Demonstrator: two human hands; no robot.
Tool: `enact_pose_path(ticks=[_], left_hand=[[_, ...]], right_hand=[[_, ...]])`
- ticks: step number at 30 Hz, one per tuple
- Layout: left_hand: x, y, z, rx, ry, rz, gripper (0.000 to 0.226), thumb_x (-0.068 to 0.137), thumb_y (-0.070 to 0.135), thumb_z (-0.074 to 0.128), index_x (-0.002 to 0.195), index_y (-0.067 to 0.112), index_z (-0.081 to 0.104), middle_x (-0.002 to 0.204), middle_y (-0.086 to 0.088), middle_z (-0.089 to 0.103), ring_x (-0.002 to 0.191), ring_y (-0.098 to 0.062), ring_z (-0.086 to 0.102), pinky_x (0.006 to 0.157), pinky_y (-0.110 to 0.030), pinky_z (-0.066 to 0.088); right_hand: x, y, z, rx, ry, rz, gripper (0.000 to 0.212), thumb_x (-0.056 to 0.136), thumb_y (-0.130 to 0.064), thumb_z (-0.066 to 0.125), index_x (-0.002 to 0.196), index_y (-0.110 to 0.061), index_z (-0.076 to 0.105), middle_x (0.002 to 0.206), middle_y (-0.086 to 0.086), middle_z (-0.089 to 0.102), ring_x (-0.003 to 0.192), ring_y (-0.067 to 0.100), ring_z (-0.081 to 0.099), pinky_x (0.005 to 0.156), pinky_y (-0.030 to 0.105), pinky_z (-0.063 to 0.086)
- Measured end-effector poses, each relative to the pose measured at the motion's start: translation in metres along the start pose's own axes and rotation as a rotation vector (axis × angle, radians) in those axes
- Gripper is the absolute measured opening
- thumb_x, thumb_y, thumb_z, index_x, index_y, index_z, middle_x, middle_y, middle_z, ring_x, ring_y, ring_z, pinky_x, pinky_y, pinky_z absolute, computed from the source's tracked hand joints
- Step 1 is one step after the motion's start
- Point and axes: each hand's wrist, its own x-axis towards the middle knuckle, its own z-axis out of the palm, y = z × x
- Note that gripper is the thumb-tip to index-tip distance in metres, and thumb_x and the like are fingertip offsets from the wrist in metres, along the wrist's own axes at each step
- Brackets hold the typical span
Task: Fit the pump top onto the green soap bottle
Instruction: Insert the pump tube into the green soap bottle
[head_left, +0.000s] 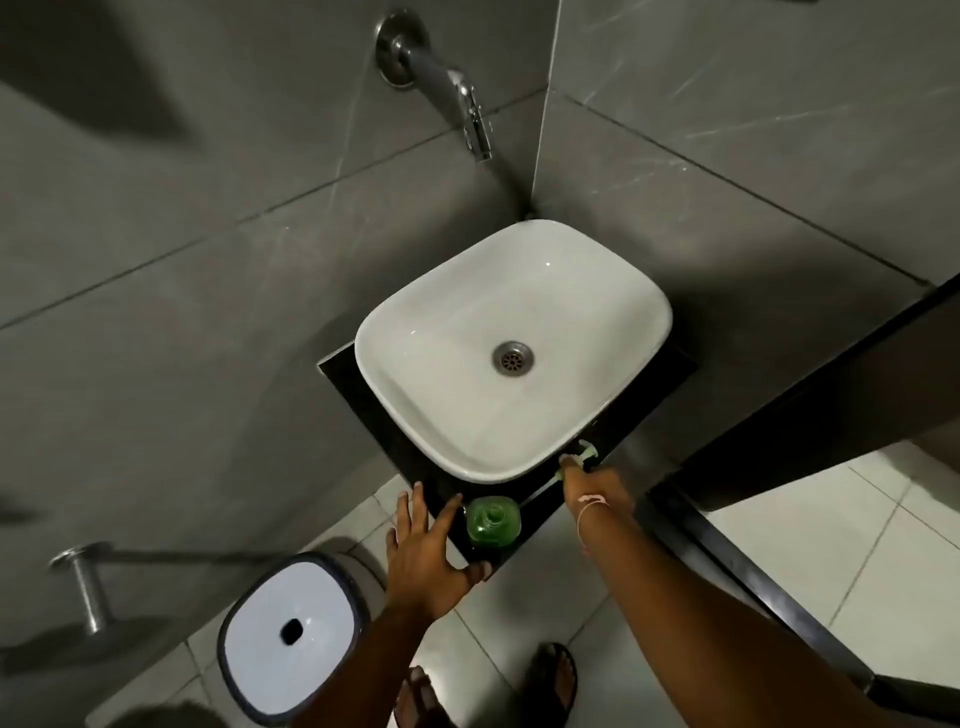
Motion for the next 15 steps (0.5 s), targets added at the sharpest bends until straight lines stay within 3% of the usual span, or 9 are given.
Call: enact_pose_path(ticks=[7, 11, 13, 15], left_hand=[[0.014, -0.002, 0.004, -0.103, 0.105, 0.046, 0.078, 0.063, 0.064, 0.073, 0.133, 0.050, 0.043, 0.162, -0.007, 0.002, 0.148, -0.028, -0.006, 0.115, -0.056, 0.016], [0.014, -0.002, 0.010, -0.112, 0.131, 0.054, 0.070, 0.063, 0.066, 0.072, 0.127, 0.049, 0.050, 0.162, -0.007, 0.005, 0.148, -0.028, -0.004, 0.114, -0.057, 0.017], [0.015, -0.003, 0.011, -0.120, 0.132, 0.053, 0.068, 0.063, 0.068, 0.071, 0.125, 0.048, 0.051, 0.162, -0.008, 0.006, 0.148, -0.029, -0.004, 0.114, -0.057, 0.017], [0.015, -0.003, 0.011, -0.113, 0.134, 0.052, 0.068, 0.063, 0.067, 0.071, 0.125, 0.047, 0.051, 0.162, -0.008, 0.007, 0.148, -0.029, -0.003, 0.114, -0.057, 0.017]], right_hand=[[0.022, -0.005, 0.007, 0.091, -0.068, 0.082, 0.071, 0.075, -0.057, 0.067, 0.120, -0.003, 0.061, 0.127, 0.022, 0.063, 0.114, 0.043, 0.059, 0.099, 0.051, 0.047], [0.026, 0.001, 0.008, 0.254, -0.062, 0.167, 0.066, 0.072, -0.049, 0.073, 0.119, -0.003, 0.060, 0.123, 0.023, 0.062, 0.098, 0.046, 0.061, 0.064, 0.048, 0.056], [0.023, 0.005, 0.003, 0.374, -0.074, 0.206, 0.061, 0.074, -0.046, 0.072, 0.114, -0.001, 0.062, 0.119, 0.022, 0.063, 0.085, 0.041, 0.059, 0.065, 0.045, 0.053], [0.012, 0.009, -0.011, 0.466, 0.017, 0.149, 0.056, 0.078, -0.047, 0.071, 0.107, 0.001, 0.066, 0.106, 0.022, 0.065, 0.084, 0.038, 0.059, 0.074, 0.044, 0.051]])
